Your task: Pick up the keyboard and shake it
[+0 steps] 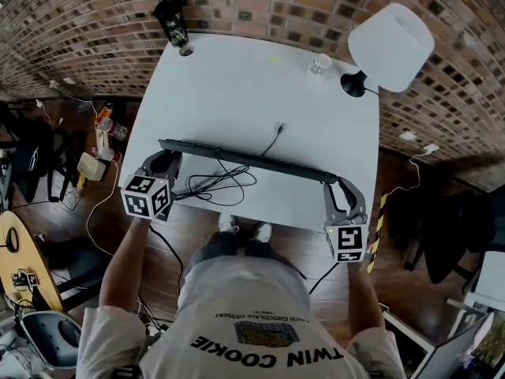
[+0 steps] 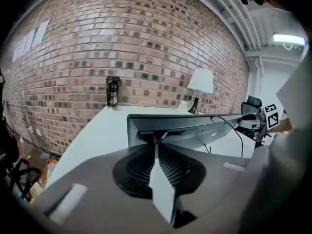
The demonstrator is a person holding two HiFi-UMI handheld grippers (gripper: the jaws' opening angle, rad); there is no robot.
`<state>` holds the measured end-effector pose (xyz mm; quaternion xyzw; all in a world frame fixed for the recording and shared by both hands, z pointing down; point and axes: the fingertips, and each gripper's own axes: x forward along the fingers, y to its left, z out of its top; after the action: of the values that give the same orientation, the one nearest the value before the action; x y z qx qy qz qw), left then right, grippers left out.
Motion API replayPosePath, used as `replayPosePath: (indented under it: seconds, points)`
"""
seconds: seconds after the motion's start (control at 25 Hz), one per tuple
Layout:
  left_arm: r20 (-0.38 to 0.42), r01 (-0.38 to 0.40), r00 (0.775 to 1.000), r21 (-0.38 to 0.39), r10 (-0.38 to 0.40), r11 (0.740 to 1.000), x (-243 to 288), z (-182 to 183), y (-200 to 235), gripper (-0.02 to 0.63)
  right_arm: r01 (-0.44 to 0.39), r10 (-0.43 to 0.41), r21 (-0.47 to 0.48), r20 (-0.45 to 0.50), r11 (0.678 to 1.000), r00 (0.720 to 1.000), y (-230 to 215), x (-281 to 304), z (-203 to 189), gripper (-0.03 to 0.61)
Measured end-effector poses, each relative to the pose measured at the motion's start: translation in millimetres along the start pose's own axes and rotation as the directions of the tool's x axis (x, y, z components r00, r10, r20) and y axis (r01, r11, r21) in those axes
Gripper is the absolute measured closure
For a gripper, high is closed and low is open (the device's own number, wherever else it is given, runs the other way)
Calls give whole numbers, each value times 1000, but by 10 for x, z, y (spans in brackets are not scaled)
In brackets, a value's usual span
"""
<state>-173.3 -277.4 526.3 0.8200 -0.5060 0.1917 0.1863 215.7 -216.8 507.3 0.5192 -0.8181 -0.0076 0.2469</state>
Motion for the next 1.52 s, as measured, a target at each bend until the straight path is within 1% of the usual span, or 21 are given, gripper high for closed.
replayPosePath:
  seconds: [0.2, 0.4, 0.52, 0.6, 0.68, 0.8, 0.92, 1.0, 1.12, 1.2, 1.24, 1.32, 1.52]
  points:
    - [-37, -29, 999, 10, 30, 1000, -79, -104, -41, 581, -30, 29, -23, -17, 999, 999, 60, -49, -50, 472]
    - [-107, -28, 994, 19, 30, 999, -151, -294, -93, 581, -43, 41, -47, -45, 998, 998, 129, -89, -162, 471]
    - [-162, -32, 986, 61, 42, 998, -198, -462, -144, 581, -24, 21, -37, -78, 999, 997, 176, -101, -271, 472]
    - [-181, -25, 983, 76, 38, 997, -248, -580, -195, 581, -4, 2, -17, -105, 1000, 994, 204, -119, -364, 472]
    - [-192, -6, 981, 77, 21, 997, -286, -658, -227, 581, 14, -15, -5, -128, 1000, 992, 209, -113, -427, 472]
    - [-220, 35, 975, 83, -16, 996, -319, -734, -262, 601, 45, -45, -4, -170, 999, 984, 194, -86, -495, 472]
    - [-245, 73, 968, 79, -52, 994, -359, -847, -316, 606, 81, -81, -10, -233, 997, 969, 211, -83, -611, 472]
    - [-263, 95, 962, 62, -75, 994, -393, -946, -355, 606, 94, -96, -24, -290, 995, 952, 254, -83, -716, 472]
    - [-295, 116, 950, 27, -103, 993, -465, -1072, -384, 606, 68, -87, -63, -386, 996, 918, 365, -100, -879, 472]
    - [-318, 124, 942, 30, -108, 992, -519, -1144, -383, 606, 43, -80, -94, -440, 995, 894, 433, -134, -952, 472]
    - [-325, 128, 940, 40, -108, 991, -542, -1167, -380, 606, 40, -82, -102, -456, 994, 886, 447, -155, -968, 472]
    - [-325, 130, 940, 59, -104, 990, -572, -1178, -374, 606, 52, -92, -99, -470, 994, 878, 444, -196, -985, 472]
    - [-292, 129, 951, 73, -102, 989, -656, -1138, -386, 606, 107, -139, -94, -484, 990, 864, 426, -381, -960, 472]
